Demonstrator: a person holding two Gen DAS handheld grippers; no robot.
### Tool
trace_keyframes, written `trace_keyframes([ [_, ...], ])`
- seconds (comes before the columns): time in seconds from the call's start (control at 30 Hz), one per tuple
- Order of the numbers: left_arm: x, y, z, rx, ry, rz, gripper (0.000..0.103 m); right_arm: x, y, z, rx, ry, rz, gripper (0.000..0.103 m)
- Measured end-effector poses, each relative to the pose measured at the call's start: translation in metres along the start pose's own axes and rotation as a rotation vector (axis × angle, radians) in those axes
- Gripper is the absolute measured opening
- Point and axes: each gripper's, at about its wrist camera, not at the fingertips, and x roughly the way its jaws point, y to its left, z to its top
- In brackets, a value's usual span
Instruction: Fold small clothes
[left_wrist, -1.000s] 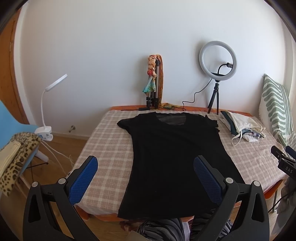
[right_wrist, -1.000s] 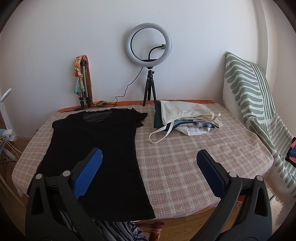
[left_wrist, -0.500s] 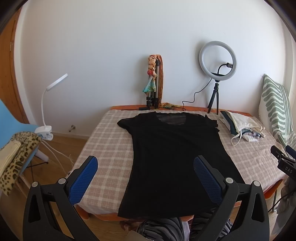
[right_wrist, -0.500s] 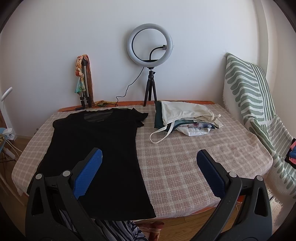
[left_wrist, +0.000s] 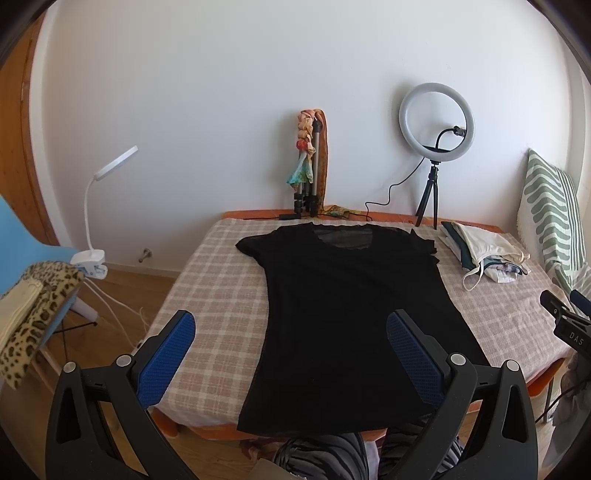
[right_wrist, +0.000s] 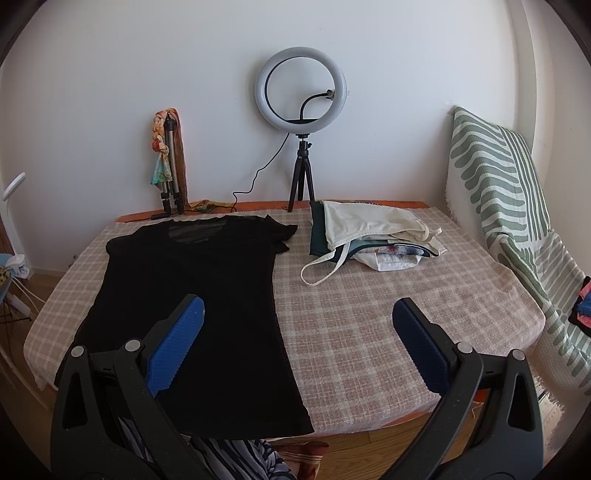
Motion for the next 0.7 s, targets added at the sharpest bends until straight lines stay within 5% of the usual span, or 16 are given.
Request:
trace_keyframes([
  [0.7,0.004,0.02,-0.015,-0.038,0.025,0.047,0.103,0.007,0.023,0.004,-0.042,0.001,0.045,0.103],
])
